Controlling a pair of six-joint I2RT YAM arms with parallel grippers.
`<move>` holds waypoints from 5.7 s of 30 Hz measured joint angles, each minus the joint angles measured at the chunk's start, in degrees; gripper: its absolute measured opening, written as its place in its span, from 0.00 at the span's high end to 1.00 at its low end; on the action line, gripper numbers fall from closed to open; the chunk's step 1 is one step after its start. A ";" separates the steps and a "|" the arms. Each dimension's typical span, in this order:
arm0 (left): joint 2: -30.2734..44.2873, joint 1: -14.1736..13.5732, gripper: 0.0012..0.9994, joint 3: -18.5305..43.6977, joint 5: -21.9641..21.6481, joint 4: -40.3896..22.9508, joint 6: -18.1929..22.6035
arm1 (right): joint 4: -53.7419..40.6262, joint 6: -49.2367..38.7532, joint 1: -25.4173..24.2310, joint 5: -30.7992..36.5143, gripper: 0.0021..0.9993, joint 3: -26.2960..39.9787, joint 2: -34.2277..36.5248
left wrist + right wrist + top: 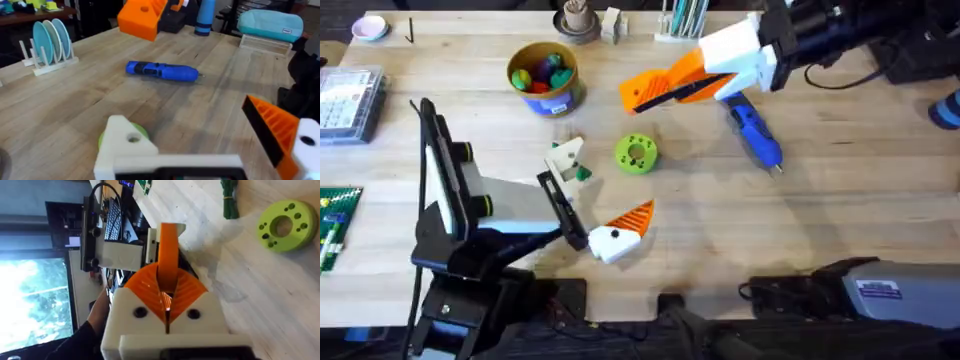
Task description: Pick up the gripper from the table and insert it into the empty holder that is missing its gripper. Then pick up a screw, insert it into the mounting hole, and use the screwdriver to tighten it. Finally, clean up the table by picking up the vegetable and placing it into the bucket.
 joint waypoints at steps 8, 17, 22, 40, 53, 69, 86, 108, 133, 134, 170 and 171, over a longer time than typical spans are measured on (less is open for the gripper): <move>0.00 0.00 0.01 0.00 0.00 0.00 -0.01 | -0.11 0.74 0.00 -1.07 0.99 0.00 -0.01; 0.00 0.00 0.01 0.00 0.00 0.00 0.00 | -0.65 -0.85 0.00 -1.64 0.99 0.00 0.00; 0.00 0.00 0.01 0.00 0.00 0.00 0.00 | -4.99 -5.22 0.00 -1.64 0.99 0.00 0.00; 0.00 0.00 0.01 0.00 -0.02 0.00 0.00 | -7.90 -15.94 0.00 -3.32 0.99 0.00 0.00; 0.00 0.00 0.01 0.00 -0.23 0.02 -0.01 | -11.34 -16.71 0.20 -14.40 0.99 0.31 18.94; 0.00 0.00 0.01 0.00 -0.63 0.02 0.17 | -12.56 -23.17 7.31 -17.83 0.99 0.31 25.59; 0.00 0.13 0.01 0.00 -2.01 0.23 0.62 | -8.59 -24.60 10.17 -19.19 0.99 0.31 26.84; -0.05 1.57 0.01 -0.09 0.89 2.30 3.86 | 12.92 -11.99 13.62 -20.90 0.99 0.31 26.87; -0.06 1.68 0.01 -0.11 1.26 1.25 4.61 | 15.80 -6.41 15.02 -25.40 1.00 0.31 31.08; -0.04 1.68 0.01 -0.11 1.06 1.27 4.62 | 16.82 -5.97 15.07 -25.38 1.00 0.31 31.06; -0.04 1.61 0.01 -0.15 -10.73 1.29 0.80 | 40.52 19.18 17.37 -18.97 1.00 0.31 31.06; -0.04 1.48 0.01 -0.14 -11.18 1.29 0.23 | 40.50 19.20 17.41 -18.87 1.00 0.31 31.06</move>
